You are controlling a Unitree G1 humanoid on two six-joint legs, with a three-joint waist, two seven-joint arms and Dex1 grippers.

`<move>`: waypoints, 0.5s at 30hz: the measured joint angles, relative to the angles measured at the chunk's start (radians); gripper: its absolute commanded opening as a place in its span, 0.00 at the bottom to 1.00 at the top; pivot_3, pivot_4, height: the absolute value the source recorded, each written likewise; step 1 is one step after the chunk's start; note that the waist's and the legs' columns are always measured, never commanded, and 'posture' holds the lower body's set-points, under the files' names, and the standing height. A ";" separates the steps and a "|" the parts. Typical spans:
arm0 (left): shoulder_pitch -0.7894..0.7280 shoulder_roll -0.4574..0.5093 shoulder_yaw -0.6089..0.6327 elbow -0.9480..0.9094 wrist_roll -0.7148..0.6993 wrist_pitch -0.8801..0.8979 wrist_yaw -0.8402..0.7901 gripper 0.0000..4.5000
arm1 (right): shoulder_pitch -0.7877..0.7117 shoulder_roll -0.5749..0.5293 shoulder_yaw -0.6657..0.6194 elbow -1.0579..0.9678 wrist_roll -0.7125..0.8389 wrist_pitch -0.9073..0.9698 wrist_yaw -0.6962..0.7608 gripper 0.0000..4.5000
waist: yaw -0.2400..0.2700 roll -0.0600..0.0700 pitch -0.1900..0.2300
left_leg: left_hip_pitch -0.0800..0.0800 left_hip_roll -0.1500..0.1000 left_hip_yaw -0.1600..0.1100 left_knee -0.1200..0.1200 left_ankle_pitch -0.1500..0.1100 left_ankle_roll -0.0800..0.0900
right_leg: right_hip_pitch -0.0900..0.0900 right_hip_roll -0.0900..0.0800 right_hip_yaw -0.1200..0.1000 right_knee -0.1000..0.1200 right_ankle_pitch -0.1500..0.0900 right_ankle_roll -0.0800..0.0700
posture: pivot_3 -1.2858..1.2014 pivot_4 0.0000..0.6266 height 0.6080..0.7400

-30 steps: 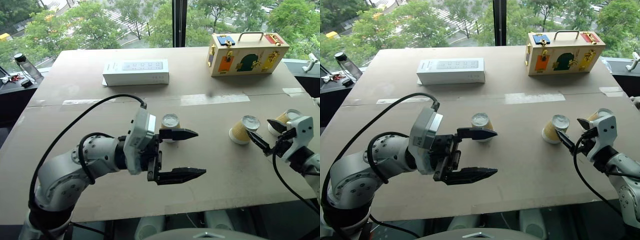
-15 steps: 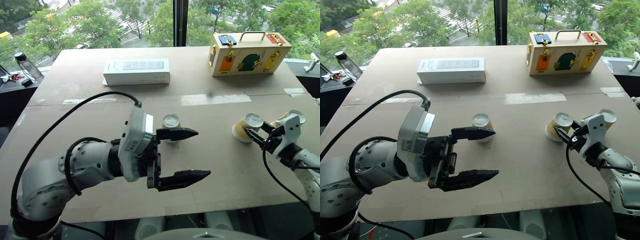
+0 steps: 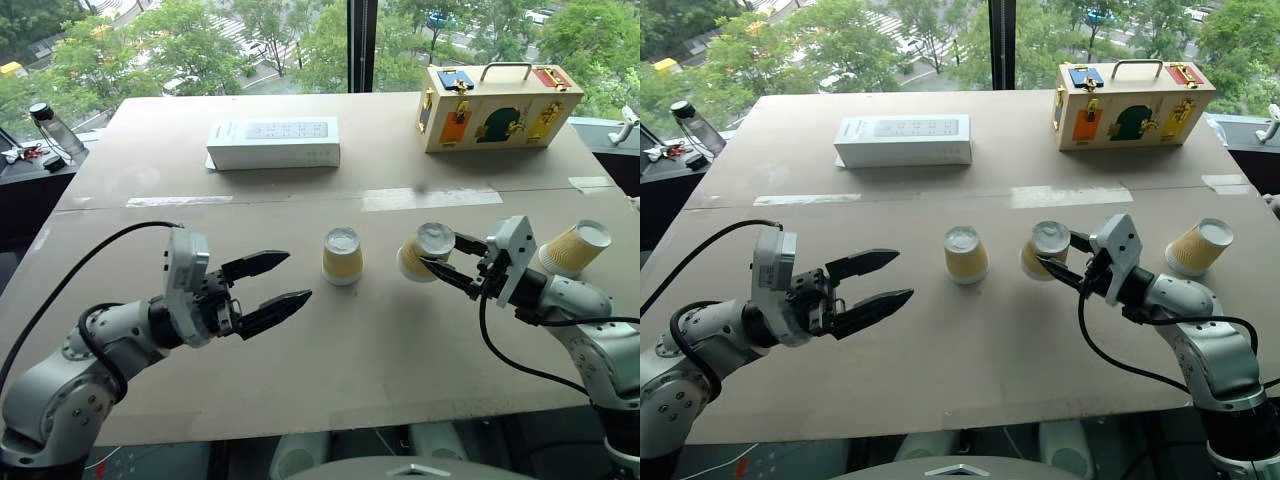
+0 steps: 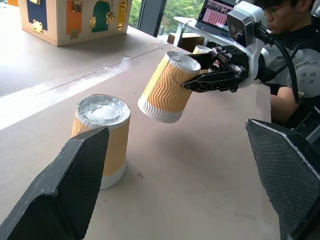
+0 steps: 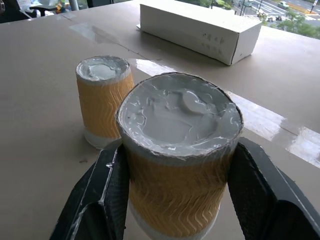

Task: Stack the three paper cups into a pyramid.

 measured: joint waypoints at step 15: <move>0.184 -0.063 0.055 0.100 0.188 -0.178 -0.194 1.00 | -0.115 0.054 0.145 0.091 -0.107 0.013 0.010 0.46 | -0.008 0.000 0.001 | -0.001 0.001 0.000 0.000 0.000 0.000 | -0.002 -0.001 -0.001 0.000 0.000 0.000 | 0.52 0.24 1.00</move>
